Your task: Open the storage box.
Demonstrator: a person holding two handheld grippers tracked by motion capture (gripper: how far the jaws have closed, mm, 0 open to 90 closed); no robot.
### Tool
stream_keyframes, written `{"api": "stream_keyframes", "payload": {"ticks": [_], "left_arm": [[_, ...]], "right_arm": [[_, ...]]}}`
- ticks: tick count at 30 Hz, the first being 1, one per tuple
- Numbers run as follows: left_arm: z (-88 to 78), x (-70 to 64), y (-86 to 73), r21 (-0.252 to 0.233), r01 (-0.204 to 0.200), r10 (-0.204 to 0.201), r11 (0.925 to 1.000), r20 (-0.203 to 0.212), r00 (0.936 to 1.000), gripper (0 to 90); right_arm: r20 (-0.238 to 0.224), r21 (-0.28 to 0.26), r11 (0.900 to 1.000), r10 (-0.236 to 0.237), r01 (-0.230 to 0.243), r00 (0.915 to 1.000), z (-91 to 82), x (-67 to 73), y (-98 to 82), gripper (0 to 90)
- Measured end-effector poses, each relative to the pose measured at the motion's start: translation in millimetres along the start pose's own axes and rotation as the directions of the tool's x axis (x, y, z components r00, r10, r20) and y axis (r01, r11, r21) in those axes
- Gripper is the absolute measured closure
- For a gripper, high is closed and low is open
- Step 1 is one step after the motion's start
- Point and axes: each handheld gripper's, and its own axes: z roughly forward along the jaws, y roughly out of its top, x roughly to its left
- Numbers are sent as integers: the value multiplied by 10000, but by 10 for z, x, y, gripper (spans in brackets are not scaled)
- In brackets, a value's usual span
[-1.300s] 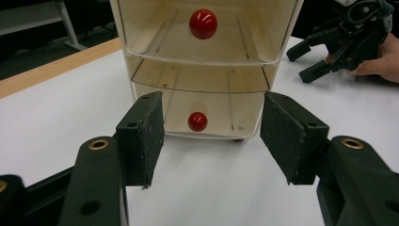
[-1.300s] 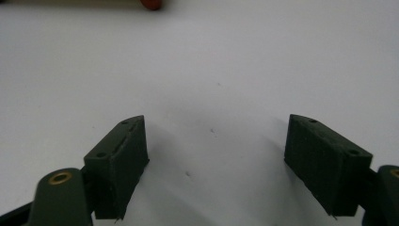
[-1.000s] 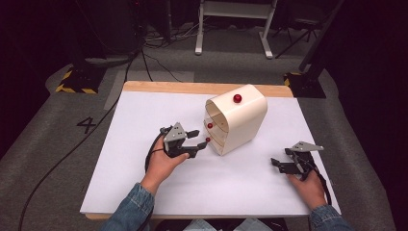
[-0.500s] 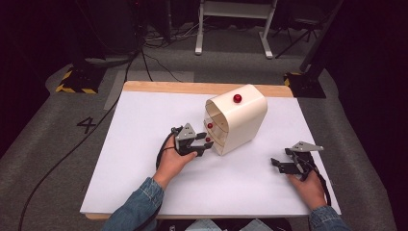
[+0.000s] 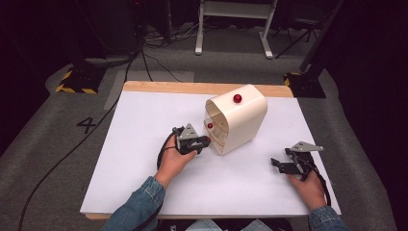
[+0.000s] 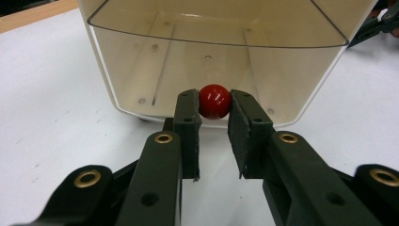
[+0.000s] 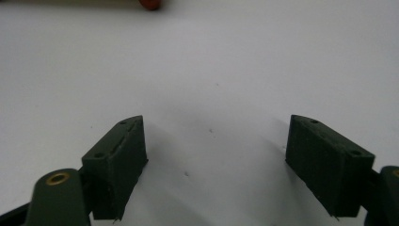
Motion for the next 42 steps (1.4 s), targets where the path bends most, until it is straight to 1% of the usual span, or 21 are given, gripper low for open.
{"api": "stream_keyframes", "payload": {"ticks": [2,7,8,9,10,12,14,15,17,18,22,24,26,27,29,32,36,39,40,41,42], "left_arm": [[-6,-5,5,-3,108,-108,9999,26,9999,740],[-65,-5,13,-16,122,-122,9999,31,9999,741],[-85,-1,10,-22,33,-33,10000,-55,10000,741],[-100,-10,2,-38,162,-162,9999,23,9999,741],[-117,-9,-4,-26,150,-150,9999,0,9999,741],[-164,-12,-29,-16,240,-240,9997,30,9997,741],[-224,-6,-50,10,150,-150,9999,-63,9999,741],[-250,-15,-64,-14,261,-261,9997,-30,9997,741],[-310,-22,-90,-19,261,-262,9997,-88,9996,741],[-342,-21,-101,-25,174,-175,9998,-184,9997,741],[-450,-39,-152,-63,319,-320,9995,-197,9993,741],[-505,-40,-176,-99,283,-285,9996,-270,9992,741],[-555,-52,-200,-138,363,-367,9992,-271,9990,740],[-589,-49,-213,-119,296,-299,9995,-285,9991,741],[-631,-52,-233,-169,329,-334,9993,-331,9989,741],[-701,-53,-267,-194,254,-261,9995,-403,9988,740],[-742,-63,-297,-170,354,-360,9992,-383,9986,741],[-755,-57,-300,-151,239,-245,9996,-452,9987,740],[-753,-57,-311,-108,390,-394,9992,-340,9986,740],[-751,-48,-316,-49,331,-333,9994,-376,9987,740],[-744,-47,-327,-61,441,-443,9990,-318,9985,740]], "right_arm": [[1,-7,10000,5,-5,10000,0,0,0,210],[2,-3,10000,0,0,10000,-1,1,-1,210],[16,0,10000,-16,16,10000,-1,2,0,211],[22,-10,10000,-19,19,10000,-2,5,-1,210],[20,-11,10000,-18,18,10000,-2,5,-1,211],[-41,3,10000,52,-52,10000,1,-4,0,211],[-42,4,10000,52,-52,10000,1,-3,0,211],[-41,3,10000,48,-48,10000,1,-3,0,210],[-29,-4,10000,43,-43,10000,0,-2,-1,211],[12,-8,10000,-8,8,10000,-2,3,-1,210],[36,-27,10000,-42,42,10000,-3,7,-2,210],[14,-14,10000,-12,12,10000,-3,5,-1,210],[11,-12,10000,-6,6,10000,-3,4,-1,211],[10,-11,10000,-9,9,10000,-2,4,-1,211],[-3,-11,10000,4,-4,10000,0,0,-1,211],[-60,9,10000,61,-61,10000,1,-5,0,211],[-65,24,10000,90,-90,9999,2,-10,1,211],[-72,27,9999,101,-101,9999,2,-11,1,211],[-83,27,9999,111,-110,9999,2,-11,1,211],[-82,26,9999,108,-108,9999,2,-11,1,211],[-76,29,9999,102,-102,9999,2,-12,1,211]]}}
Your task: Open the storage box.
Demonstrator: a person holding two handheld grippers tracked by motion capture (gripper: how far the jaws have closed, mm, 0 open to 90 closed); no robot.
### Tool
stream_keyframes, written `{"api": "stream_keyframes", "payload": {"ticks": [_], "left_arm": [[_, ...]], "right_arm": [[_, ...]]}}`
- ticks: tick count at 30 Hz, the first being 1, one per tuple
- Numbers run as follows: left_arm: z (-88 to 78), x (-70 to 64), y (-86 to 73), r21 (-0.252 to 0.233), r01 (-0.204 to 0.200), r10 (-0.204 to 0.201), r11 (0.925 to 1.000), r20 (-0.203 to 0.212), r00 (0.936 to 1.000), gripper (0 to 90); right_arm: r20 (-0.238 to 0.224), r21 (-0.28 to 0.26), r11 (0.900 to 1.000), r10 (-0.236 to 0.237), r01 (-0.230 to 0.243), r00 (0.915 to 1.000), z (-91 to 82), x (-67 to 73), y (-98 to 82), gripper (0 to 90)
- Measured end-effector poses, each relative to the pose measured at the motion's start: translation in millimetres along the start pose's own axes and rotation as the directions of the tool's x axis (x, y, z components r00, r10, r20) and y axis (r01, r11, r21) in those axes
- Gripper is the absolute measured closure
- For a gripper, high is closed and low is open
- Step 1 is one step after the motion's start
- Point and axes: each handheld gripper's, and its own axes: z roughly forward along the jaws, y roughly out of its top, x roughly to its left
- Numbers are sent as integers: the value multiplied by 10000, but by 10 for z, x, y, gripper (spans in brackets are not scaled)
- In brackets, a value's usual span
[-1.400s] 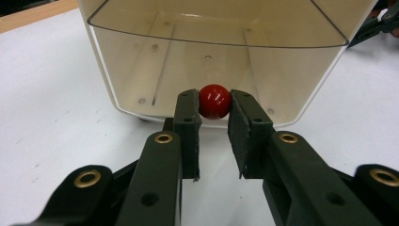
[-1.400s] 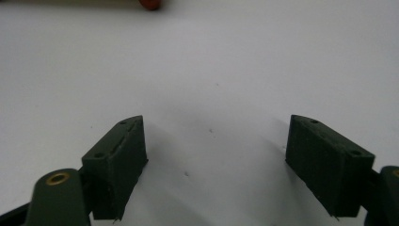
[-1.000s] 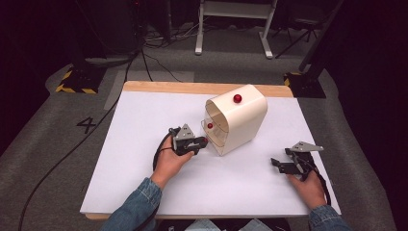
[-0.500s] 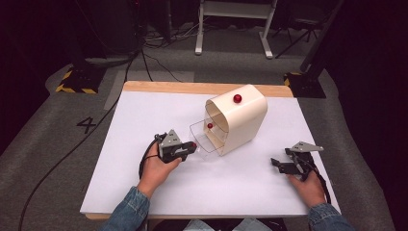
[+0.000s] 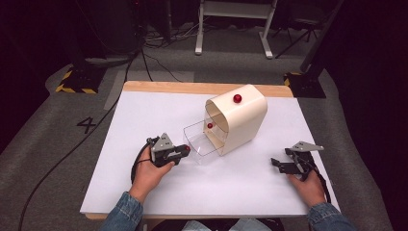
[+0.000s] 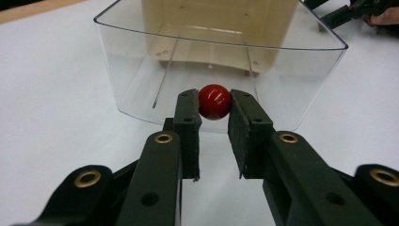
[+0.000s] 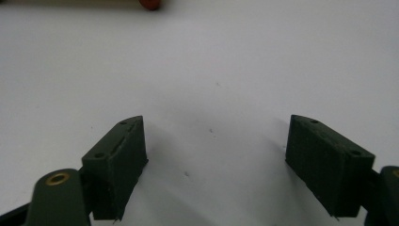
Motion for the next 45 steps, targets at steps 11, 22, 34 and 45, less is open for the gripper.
{"api": "stream_keyframes", "payload": {"ticks": [11,22,34,45], "left_arm": [[4,28,-123,853,88,-98,9963,111,9999,660],[-167,65,-27,1032,-5,21,9947,-158,9999,418],[-300,-21,414,-103,-109,105,9999,-387,9992,414],[-162,-91,740,-886,-180,192,9959,121,9997,487]], "right_arm": [[-13,-6,10000,9,-9,10000,0,0,0,211],[-18,-5,10000,16,-16,10000,1,0,0,211],[7,-6,10000,-10,10,10000,0,1,-1,211],[19,5,10000,7,-7,10000,1,2,0,207]]}}
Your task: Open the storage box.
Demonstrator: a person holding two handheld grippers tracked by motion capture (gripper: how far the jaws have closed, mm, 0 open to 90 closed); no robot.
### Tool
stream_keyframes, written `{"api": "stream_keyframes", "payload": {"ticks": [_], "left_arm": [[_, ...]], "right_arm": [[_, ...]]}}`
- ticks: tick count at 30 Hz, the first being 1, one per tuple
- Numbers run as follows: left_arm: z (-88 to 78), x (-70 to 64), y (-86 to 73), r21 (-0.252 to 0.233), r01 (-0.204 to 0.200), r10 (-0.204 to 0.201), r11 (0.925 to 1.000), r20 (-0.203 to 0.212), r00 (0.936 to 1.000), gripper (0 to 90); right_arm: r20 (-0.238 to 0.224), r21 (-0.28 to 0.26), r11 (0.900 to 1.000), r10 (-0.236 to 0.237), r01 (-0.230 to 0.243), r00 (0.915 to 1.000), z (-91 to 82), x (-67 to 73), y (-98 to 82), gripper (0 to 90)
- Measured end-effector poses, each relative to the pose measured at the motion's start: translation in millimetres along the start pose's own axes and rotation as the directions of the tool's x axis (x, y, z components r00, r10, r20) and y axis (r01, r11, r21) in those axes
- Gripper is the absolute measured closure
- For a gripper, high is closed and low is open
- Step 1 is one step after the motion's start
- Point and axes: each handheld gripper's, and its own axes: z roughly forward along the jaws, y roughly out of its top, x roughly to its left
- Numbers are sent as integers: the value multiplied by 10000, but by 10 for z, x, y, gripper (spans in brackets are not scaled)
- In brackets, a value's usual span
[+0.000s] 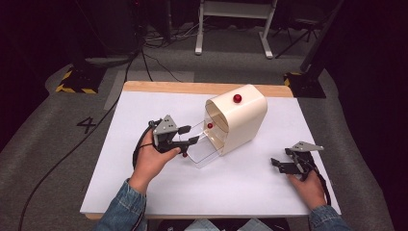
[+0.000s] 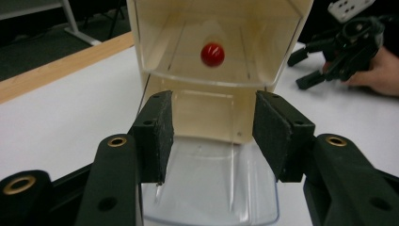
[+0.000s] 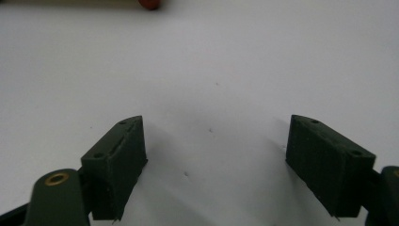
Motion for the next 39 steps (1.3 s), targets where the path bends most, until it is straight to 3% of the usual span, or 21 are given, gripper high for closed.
{"api": "stream_keyframes", "payload": {"ticks": [2,12,22,26,31,39], "left_arm": [[56,-13,48,-115,-161,162,9998,19,9999,487],[313,-4,122,-616,-41,71,9981,488,9988,538],[541,67,78,-518,-53,80,9986,520,9986,603],[556,106,68,-456,108,-75,9989,723,9974,736],[555,92,76,-399,-127,153,9991,658,9977,742],[554,98,69,-415,-127,155,9991,696,9975,744]], "right_arm": [[2,2,10000,-2,2,10000,0,0,0,207],[19,8,10000,3,-3,10000,1,0,0,202],[55,15,10000,12,-12,10000,2,0,0,196],[77,14,10000,8,-8,10000,1,2,0,193],[71,18,10000,16,-16,10000,2,1,0,193],[64,21,10000,22,-22,10000,2,0,1,193]]}}
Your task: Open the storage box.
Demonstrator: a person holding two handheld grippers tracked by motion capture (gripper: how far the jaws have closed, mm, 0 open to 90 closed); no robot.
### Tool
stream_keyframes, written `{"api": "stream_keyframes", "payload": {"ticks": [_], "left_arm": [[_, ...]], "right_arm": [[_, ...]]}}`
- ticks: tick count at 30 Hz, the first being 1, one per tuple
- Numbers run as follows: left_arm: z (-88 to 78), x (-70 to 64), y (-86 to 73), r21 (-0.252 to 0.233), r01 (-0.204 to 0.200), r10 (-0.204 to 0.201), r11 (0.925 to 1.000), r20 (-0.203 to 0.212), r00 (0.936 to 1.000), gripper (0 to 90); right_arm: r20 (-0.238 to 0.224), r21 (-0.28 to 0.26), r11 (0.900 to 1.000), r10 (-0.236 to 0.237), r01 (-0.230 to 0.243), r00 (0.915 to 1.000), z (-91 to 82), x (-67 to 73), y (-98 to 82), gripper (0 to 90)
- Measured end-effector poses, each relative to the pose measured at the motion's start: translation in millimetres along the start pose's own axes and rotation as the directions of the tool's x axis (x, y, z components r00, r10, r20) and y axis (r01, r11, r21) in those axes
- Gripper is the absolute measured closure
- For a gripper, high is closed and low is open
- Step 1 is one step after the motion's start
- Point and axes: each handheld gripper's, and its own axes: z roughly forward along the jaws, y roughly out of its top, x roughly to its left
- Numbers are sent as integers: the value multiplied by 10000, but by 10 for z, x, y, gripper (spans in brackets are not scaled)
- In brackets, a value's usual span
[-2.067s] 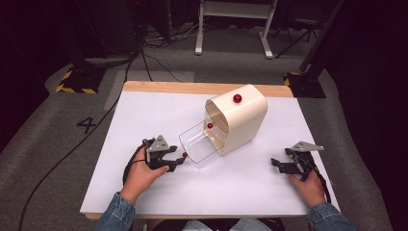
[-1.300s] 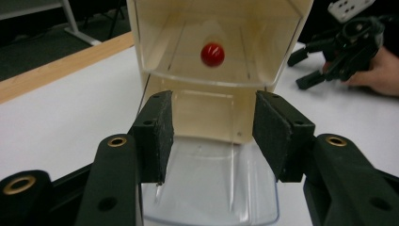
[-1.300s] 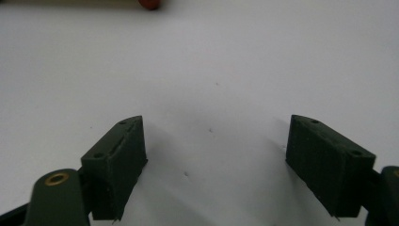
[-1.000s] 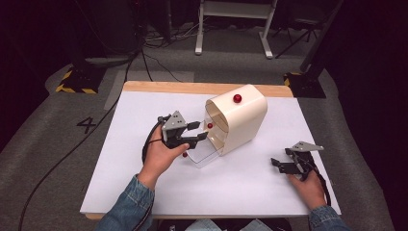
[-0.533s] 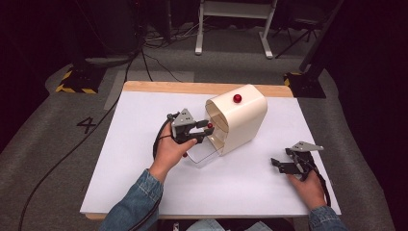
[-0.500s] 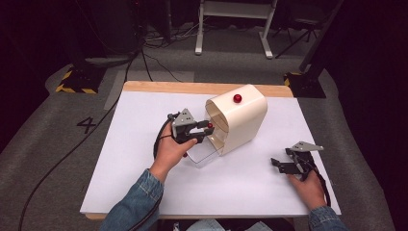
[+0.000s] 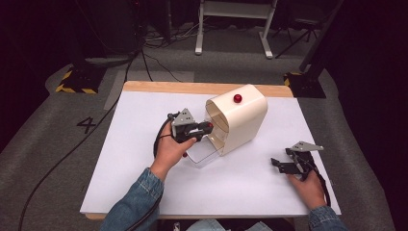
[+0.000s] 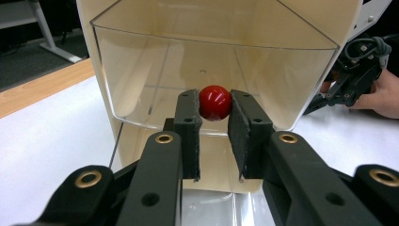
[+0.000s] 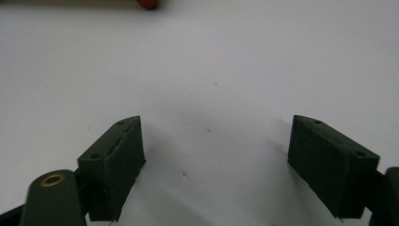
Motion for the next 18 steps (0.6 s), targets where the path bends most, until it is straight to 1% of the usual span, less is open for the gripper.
{"api": "stream_keyframes", "payload": {"ticks": [5,9,13,14,18], "left_arm": [[-7,-5,4,51,-112,113,9999,-50,9999,744],[-38,-23,-3,115,-101,101,9999,-62,9999,744],[-129,-36,-17,158,-255,258,9995,-165,9995,744],[-145,-44,-22,136,-191,193,9997,-167,9997,743],[-258,-60,-45,176,-249,254,9995,-268,9993,744]], "right_arm": [[1,0,10000,-2,2,10000,0,0,0,192],[-12,-1,10000,5,-5,10000,0,-1,0,193],[-14,5,10000,12,-12,10000,1,-4,0,192],[-21,3,10000,16,-16,10000,1,-3,0,192],[-19,1,10000,14,-14,10000,1,-3,0,192]]}}
